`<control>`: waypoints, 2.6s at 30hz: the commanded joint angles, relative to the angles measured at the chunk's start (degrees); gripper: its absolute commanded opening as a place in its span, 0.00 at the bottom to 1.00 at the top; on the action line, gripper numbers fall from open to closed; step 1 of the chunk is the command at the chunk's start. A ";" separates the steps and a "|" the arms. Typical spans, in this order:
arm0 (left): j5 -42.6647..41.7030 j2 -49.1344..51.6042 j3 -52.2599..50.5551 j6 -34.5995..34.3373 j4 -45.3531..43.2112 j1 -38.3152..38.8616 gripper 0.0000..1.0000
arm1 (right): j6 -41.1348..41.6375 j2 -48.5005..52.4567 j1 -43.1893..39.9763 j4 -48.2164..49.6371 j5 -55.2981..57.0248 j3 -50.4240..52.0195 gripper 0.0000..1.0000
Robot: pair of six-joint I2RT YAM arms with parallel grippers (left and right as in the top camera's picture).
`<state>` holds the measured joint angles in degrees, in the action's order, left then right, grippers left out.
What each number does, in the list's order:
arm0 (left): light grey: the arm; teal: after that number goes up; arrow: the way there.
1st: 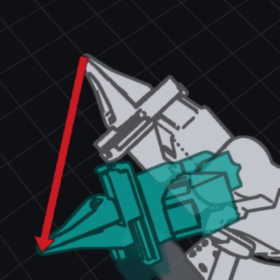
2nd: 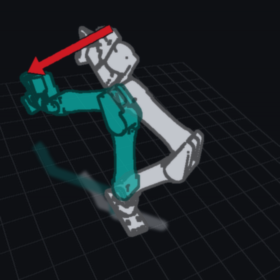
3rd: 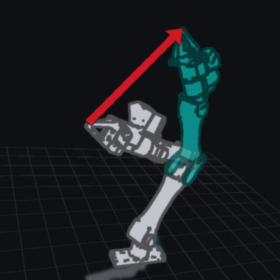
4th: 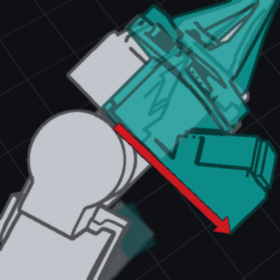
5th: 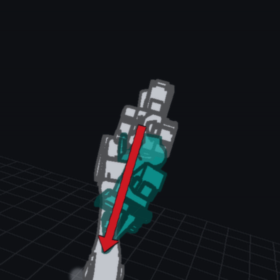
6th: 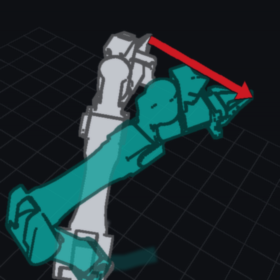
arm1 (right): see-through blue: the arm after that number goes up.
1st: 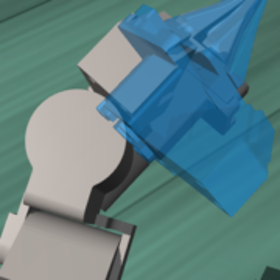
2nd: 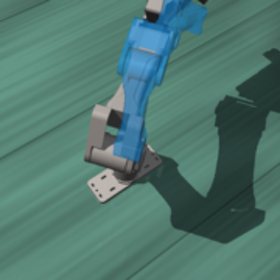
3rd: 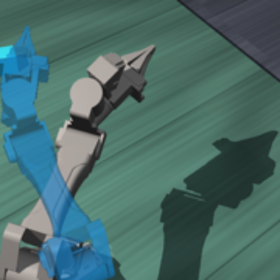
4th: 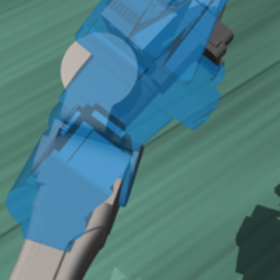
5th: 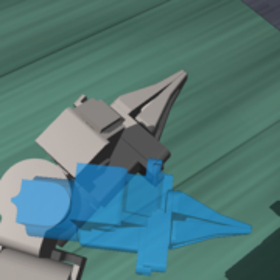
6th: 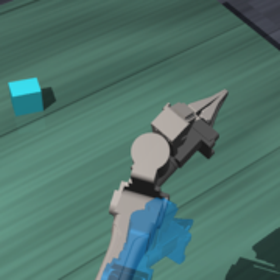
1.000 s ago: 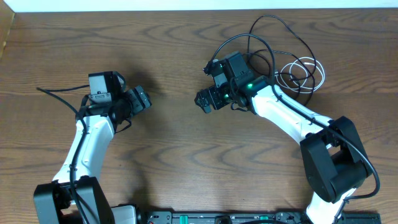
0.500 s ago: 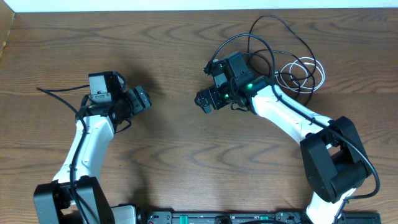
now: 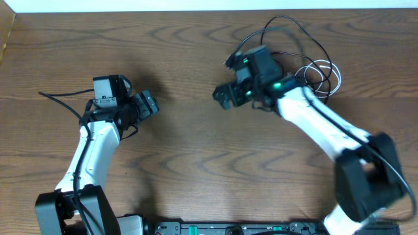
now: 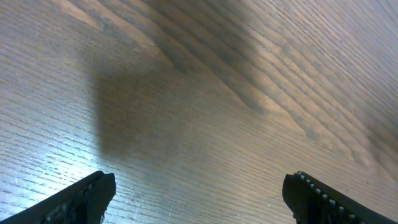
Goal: Untangle cables
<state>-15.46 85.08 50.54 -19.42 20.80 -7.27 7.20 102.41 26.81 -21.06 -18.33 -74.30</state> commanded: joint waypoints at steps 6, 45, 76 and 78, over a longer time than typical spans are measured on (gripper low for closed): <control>0.76 0.63 0.28 0.74 0.17 0.24 0.91 | 0.02 -8.81 -3.87 0.33 0.00 -0.28 0.99; 0.76 0.63 0.28 0.74 0.17 0.24 0.91 | 0.02 -8.55 -2.75 -2.27 -0.02 -0.02 0.99; 0.76 0.63 0.28 0.74 0.17 0.24 0.91 | 0.02 -24.83 -1.97 -13.94 -0.02 0.02 0.99; 0.76 0.63 0.28 0.74 0.17 0.24 0.91 | 0.02 -23.74 -1.99 -17.97 0.00 0.02 0.99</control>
<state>-15.44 85.08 50.54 -19.42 20.82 -7.27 7.18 76.77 24.36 -35.88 -18.26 -74.37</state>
